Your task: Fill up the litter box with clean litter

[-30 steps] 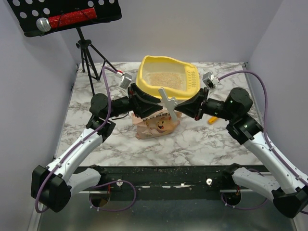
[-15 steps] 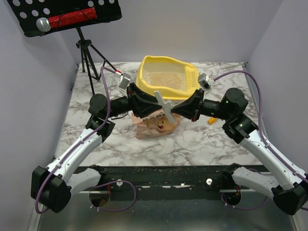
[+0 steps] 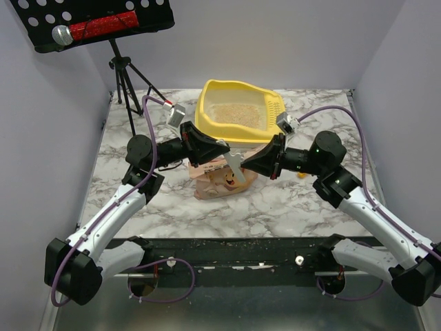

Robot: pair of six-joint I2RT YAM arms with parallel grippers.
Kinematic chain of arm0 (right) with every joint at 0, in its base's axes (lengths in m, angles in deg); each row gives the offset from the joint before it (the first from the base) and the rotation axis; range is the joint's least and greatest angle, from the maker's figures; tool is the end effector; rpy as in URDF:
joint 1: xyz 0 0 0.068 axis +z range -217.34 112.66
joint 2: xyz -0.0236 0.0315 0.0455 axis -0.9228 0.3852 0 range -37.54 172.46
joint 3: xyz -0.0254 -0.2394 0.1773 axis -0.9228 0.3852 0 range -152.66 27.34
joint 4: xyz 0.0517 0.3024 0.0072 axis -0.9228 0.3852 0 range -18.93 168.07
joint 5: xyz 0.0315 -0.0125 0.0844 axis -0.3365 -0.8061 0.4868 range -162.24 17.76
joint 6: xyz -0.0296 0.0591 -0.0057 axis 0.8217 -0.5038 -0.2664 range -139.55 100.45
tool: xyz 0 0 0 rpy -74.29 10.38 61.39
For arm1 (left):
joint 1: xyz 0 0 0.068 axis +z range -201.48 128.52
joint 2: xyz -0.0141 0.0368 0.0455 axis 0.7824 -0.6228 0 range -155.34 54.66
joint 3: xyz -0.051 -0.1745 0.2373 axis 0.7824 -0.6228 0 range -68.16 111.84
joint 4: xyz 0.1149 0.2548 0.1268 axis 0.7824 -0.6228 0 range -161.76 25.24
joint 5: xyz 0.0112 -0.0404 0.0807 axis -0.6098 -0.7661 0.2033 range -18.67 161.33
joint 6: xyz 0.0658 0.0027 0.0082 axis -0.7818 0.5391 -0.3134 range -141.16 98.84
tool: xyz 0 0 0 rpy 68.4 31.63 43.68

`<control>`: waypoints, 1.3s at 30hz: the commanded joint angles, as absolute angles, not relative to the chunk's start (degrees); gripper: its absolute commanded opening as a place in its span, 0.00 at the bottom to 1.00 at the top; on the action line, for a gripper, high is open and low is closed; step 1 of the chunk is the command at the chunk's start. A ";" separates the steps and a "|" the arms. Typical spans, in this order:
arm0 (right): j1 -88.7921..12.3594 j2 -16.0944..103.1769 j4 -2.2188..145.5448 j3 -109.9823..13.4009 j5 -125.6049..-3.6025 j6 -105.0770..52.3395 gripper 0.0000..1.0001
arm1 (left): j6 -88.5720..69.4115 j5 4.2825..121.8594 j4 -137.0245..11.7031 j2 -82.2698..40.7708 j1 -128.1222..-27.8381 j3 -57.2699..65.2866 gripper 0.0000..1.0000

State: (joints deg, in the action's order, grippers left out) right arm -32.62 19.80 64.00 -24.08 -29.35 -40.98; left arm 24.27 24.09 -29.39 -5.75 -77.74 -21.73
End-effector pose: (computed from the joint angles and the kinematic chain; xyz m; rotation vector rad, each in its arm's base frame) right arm 0.2040 0.1850 0.3903 -0.8220 1.5142 1.3224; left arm 0.2316 -0.1573 0.3940 0.5862 1.3758 -1.5270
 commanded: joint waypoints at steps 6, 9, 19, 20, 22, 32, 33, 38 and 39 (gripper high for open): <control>-32.19 19.41 61.83 -23.02 -29.00 -41.53 0.02 | 24.72 21.76 -25.66 -5.02 -77.41 -22.37 0.00; -32.19 19.15 65.17 -24.42 -30.67 -39.16 0.42 | 24.81 21.32 -25.56 -5.02 -77.41 -22.37 0.00; -32.19 15.28 78.01 -29.60 -36.30 -27.30 0.77 | 25.33 19.48 -25.04 -5.02 -77.50 -22.11 0.00; -32.19 15.72 78.27 -29.96 -35.86 -27.03 0.77 | 25.94 19.04 -24.17 -5.11 -77.50 -22.28 0.00; -32.19 16.95 78.45 -31.01 -34.20 -26.76 0.77 | 27.44 18.16 -22.15 -5.28 -77.50 -22.63 0.00; -32.19 22.40 78.01 -35.14 -26.73 -27.37 0.76 | 29.29 15.61 -19.15 -5.11 -78.29 -22.90 0.00; -32.19 22.75 77.66 -35.23 -26.02 -27.72 0.76 | 29.38 15.52 -19.15 -5.02 -78.29 -22.90 0.00; -32.19 23.98 76.08 -34.97 -22.24 -28.60 0.76 | 29.55 15.35 -18.80 -5.20 -78.55 -22.81 0.00; -32.10 24.24 75.90 -34.88 -21.89 -28.78 0.76 | 29.73 15.26 -18.71 -5.20 -78.55 -22.81 0.00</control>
State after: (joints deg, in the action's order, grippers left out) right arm -32.30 23.39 77.13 -33.41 -26.49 -28.15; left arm 29.25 17.23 -21.85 -5.66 -78.22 -22.23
